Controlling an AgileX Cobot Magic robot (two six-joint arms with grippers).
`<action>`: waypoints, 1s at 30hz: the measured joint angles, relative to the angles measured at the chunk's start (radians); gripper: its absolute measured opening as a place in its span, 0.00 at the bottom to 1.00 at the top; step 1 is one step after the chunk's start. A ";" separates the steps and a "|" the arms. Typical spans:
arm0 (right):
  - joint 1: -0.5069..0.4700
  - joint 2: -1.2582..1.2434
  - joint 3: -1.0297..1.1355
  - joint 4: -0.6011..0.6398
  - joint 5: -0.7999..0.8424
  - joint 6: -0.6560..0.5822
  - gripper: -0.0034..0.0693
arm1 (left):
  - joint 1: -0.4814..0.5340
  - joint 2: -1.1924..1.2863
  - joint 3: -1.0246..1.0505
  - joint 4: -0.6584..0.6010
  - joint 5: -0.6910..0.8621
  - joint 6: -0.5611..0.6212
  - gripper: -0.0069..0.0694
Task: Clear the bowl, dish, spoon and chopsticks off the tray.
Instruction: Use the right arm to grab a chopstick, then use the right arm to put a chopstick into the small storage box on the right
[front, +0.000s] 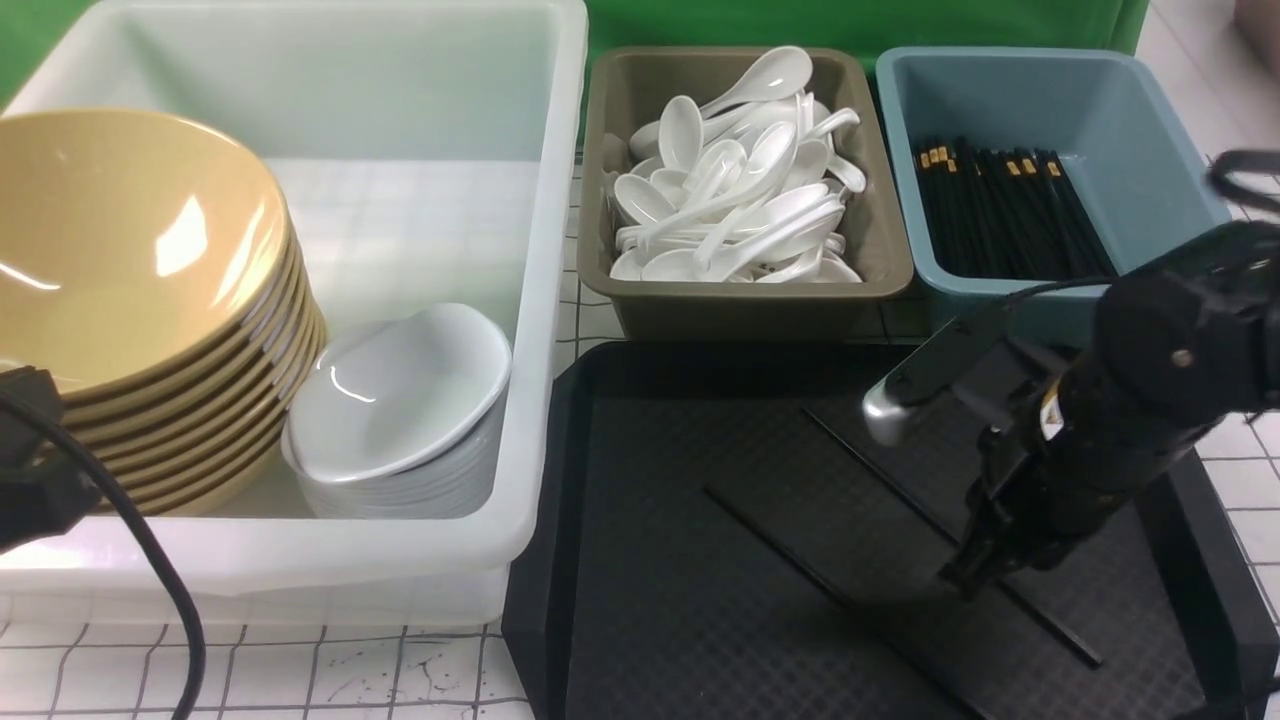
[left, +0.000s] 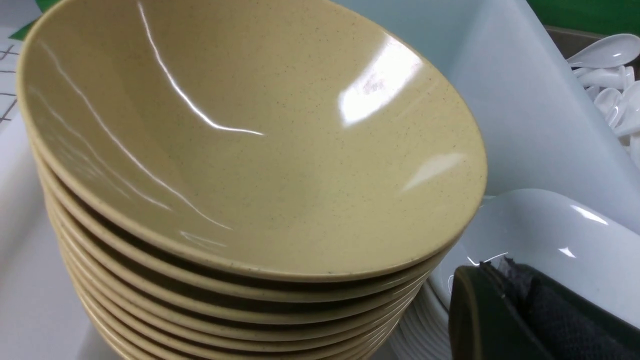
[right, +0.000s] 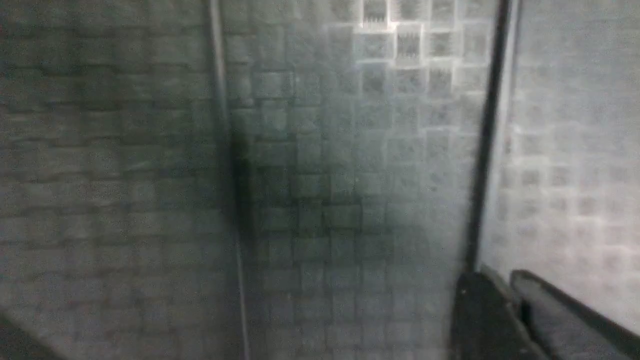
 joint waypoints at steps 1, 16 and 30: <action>0.000 0.018 0.000 0.000 -0.003 0.000 0.26 | 0.000 0.000 0.000 0.000 0.000 0.000 0.08; -0.025 0.105 -0.017 0.069 -0.040 -0.032 0.18 | 0.000 0.000 0.000 0.001 0.015 0.000 0.08; -0.096 -0.265 -0.102 0.007 -0.047 -0.038 0.14 | 0.000 0.000 0.000 0.001 -0.012 0.000 0.08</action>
